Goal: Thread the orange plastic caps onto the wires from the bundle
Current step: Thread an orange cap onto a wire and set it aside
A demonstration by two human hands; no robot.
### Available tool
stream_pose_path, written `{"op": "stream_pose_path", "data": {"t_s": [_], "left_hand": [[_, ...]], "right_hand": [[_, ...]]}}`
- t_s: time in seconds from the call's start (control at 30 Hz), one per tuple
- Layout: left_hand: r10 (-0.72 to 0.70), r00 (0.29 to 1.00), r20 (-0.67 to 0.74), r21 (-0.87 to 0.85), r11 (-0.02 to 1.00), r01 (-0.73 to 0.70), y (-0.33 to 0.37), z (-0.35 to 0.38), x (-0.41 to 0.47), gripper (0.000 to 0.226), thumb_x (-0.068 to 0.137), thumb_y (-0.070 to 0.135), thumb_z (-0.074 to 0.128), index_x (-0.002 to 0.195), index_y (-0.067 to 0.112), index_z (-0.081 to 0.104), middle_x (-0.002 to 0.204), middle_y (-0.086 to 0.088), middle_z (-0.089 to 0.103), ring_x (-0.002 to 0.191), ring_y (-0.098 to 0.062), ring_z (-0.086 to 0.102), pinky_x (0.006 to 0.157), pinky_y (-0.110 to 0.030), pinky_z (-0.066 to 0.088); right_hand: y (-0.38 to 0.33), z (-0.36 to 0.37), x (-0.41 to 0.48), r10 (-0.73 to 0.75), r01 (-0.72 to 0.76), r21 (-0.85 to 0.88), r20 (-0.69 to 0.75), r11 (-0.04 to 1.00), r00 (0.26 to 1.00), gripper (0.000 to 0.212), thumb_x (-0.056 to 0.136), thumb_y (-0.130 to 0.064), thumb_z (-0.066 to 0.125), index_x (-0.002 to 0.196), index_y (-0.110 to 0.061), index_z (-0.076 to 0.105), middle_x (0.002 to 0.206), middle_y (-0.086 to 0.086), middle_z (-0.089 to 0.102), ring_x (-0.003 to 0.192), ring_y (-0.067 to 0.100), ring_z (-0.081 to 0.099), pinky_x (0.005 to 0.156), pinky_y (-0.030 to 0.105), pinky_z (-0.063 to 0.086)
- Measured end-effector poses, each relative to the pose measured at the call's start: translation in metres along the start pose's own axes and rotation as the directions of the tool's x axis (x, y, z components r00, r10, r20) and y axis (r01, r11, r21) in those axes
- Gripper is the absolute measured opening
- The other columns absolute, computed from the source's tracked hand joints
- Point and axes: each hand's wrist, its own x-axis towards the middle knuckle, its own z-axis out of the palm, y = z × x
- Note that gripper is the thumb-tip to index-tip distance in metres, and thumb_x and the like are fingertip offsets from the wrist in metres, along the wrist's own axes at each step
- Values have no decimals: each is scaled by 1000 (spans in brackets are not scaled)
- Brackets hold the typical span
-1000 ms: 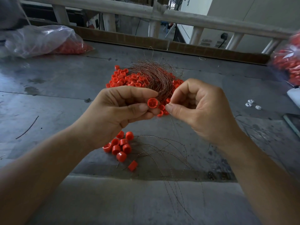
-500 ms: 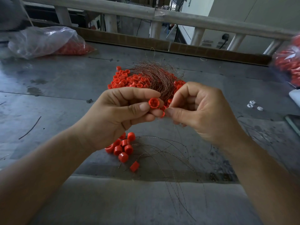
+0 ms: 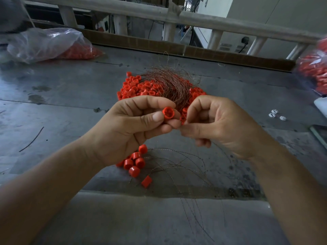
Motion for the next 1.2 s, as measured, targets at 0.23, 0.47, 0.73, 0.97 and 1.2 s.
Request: {"op": "stream_pose_path", "data": {"t_s": [0.23,0.47,0.73,0.97,1.2], "left_hand": [[-46,997,-59,30,998,48,-1,-4,2,20,62,8,65,79,8,74,79,-8,72,74,-14,70,63,-16,54],[-93,994,-54,80,992,97,-6,-3,3,21,69,3,58,80,10,74,80,-9,72,78,-16,70,65,-17,54],[-102,992,-69,78,991,107,-5,-3,3,23,70,0,55,79,9,74,79,-10,72,77,-17,70,63,-17,54],[-96,993,-71,87,991,102,-5,-2,4,23,68,1,57,79,10,74,79,-10,72,76,-16,70,62,-17,54],[-97,991,-91,111,988,107,-6,-1,4,22,68,2,57,78,10,75,78,-9,72,75,-16,70,63,-17,54]], "right_hand": [[13,-35,8,2,-70,-193,-333,979,943,15,77,-17,70,69,-17,56,54,-2,65,40,4,51,39,14,39],[46,-32,23,-117,-173,-658,-371,733,921,11,81,-18,67,74,-26,63,66,-14,58,60,-2,51,61,16,43],[72,-25,41,-191,-164,-746,-366,646,911,13,78,-15,69,91,-19,70,77,-9,51,69,6,45,64,18,30],[62,-27,38,-77,-165,-539,-398,826,914,18,80,-9,67,69,-19,57,69,-13,56,62,2,54,59,16,45],[21,-14,17,132,-59,424,-145,904,981,13,69,-7,61,83,-7,61,64,1,67,58,11,65,51,18,51]]}}
